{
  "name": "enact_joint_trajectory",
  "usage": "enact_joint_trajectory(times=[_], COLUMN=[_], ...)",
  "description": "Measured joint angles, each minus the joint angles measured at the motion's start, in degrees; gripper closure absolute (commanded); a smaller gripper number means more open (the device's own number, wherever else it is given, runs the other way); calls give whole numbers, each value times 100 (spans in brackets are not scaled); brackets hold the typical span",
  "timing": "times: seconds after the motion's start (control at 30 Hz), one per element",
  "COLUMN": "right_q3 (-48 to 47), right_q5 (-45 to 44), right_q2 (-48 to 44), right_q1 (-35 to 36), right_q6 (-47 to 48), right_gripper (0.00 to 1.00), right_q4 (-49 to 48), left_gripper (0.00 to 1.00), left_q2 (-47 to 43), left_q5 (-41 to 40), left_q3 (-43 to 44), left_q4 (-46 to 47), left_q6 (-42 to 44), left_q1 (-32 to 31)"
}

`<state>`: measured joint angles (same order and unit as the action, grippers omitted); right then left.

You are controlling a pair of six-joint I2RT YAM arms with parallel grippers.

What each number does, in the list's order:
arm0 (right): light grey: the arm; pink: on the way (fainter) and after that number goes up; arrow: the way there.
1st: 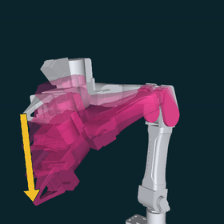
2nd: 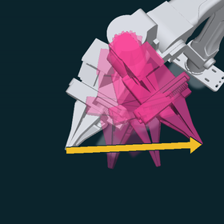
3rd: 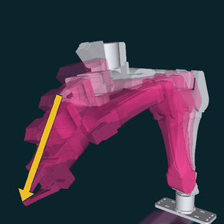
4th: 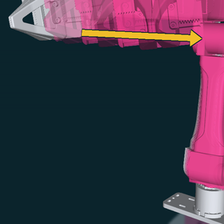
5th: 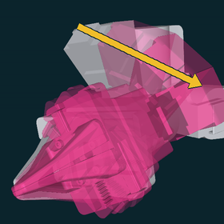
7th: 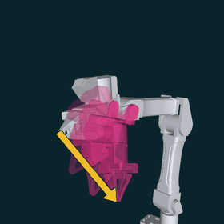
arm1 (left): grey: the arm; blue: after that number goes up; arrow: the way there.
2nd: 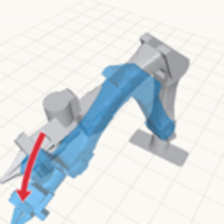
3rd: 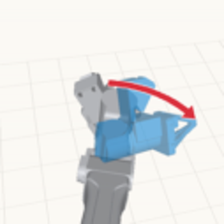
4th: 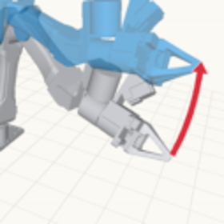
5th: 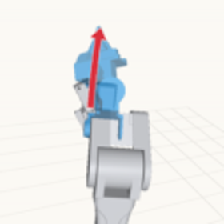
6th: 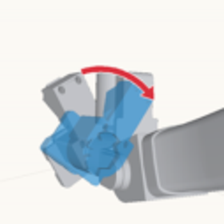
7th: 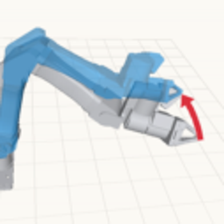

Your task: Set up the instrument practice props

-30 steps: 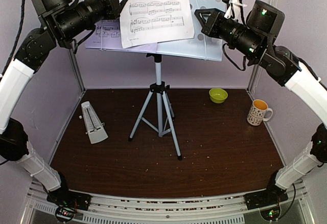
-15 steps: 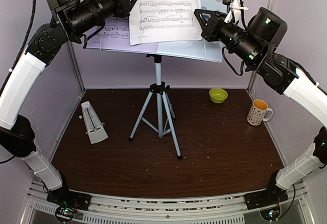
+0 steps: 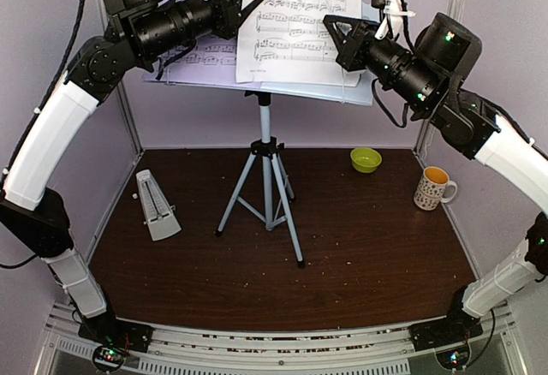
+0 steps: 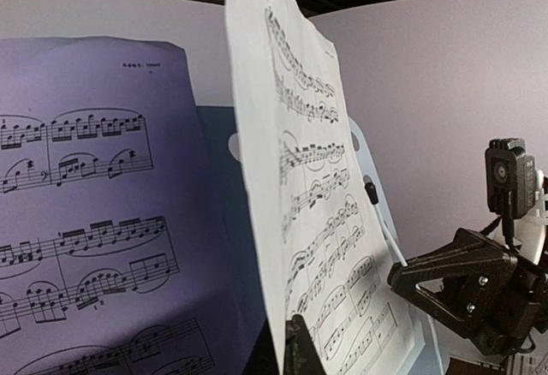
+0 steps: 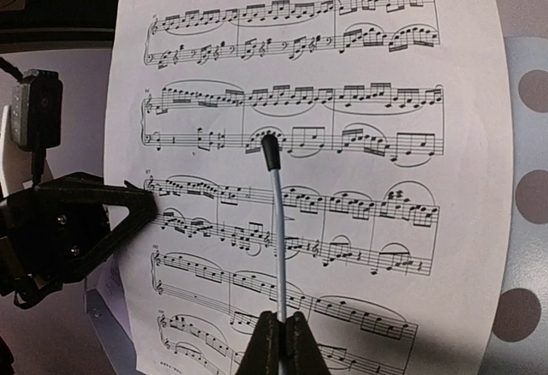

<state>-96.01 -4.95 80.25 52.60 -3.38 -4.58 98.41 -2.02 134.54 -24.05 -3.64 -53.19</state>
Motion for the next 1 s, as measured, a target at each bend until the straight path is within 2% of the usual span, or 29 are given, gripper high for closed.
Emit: enact_joint_trajectory(times=[0.3,0.77,1.0], right_q3=[50,103,116], right_q5=[2,4,4], right_q2=[-31,-42,-48], right_q1=[15,31,31], right_q6=[31,50,68], right_gripper=[100,100,100], right_q4=[-44,-129,-142], left_gripper=[97,100,100], left_q2=[63,190,190], left_q5=[208,396,435], left_q3=[94,195,-70], left_q4=[-63,9,306], left_q6=[15,-216,-433], left_q1=[44,61,63])
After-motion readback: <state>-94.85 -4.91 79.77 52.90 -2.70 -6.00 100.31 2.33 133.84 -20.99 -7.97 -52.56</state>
